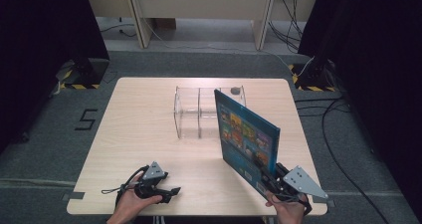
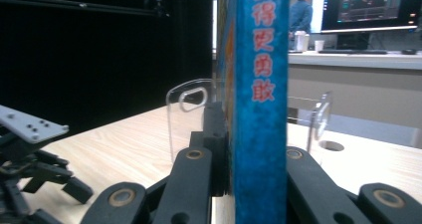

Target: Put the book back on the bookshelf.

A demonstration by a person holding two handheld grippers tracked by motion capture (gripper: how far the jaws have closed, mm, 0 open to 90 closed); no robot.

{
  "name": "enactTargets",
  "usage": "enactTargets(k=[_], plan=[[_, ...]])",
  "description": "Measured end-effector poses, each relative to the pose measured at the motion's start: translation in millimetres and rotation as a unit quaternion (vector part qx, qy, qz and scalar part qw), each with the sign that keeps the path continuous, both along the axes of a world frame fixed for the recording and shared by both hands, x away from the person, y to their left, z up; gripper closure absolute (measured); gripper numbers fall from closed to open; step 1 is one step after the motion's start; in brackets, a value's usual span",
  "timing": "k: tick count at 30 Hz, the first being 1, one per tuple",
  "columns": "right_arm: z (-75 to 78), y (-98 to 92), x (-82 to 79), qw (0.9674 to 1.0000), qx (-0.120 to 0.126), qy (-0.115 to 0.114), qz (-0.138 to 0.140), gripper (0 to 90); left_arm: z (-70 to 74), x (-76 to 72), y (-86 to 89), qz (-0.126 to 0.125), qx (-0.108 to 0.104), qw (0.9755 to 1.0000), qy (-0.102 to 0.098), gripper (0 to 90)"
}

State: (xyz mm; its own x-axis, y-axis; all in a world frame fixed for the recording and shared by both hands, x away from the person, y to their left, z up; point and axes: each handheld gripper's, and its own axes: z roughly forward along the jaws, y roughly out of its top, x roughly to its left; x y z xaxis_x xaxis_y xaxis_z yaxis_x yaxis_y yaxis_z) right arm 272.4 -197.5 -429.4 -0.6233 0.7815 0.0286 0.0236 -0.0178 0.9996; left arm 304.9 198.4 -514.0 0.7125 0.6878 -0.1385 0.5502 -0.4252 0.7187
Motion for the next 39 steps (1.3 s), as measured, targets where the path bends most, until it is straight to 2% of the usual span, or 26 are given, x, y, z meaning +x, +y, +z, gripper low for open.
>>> enactTargets(k=[7,15,22,23,25,30,36,39], plan=[[8.9,-13.1,4.3,0.9993,0.012,-0.009,-0.034,82.9,0.0,0.2,-0.3,0.000,0.001,1.0000,-0.001,24.5],[11.3,-11.5,17.7,0.9985,0.011,-0.012,-0.052,82.9,-0.2,0.5,-0.4,0.000,0.002,1.0000,-0.002,24.6],[13.8,-0.8,36.6,0.9981,0.009,-0.017,-0.058,82.9,-0.4,0.3,-0.2,-0.001,0.003,1.0000,-0.004,24.7],[14.2,2.5,43.7,0.9979,0.017,-0.012,-0.062,82.9,-0.4,0.3,-0.2,-0.001,0.002,1.0000,-0.004,24.6],[14.2,3.9,47.1,0.9976,0.019,-0.013,-0.064,82.9,-0.4,0.4,-0.3,-0.001,0.003,1.0000,-0.004,24.7],[15.7,10.7,63.8,0.9969,0.014,-0.017,-0.075,82.9,-0.7,0.5,-0.4,-0.001,0.003,1.0000,-0.007,24.6],[14.8,16.0,84.8,0.9957,0.027,-0.017,-0.088,82.9,-0.9,0.2,-0.4,-0.002,0.004,1.0000,-0.008,24.6],[13.5,19.8,98.3,0.9954,0.021,-0.016,-0.093,82.9,-1.0,0.2,-0.3,-0.002,0.003,1.0000,-0.008,24.6]])
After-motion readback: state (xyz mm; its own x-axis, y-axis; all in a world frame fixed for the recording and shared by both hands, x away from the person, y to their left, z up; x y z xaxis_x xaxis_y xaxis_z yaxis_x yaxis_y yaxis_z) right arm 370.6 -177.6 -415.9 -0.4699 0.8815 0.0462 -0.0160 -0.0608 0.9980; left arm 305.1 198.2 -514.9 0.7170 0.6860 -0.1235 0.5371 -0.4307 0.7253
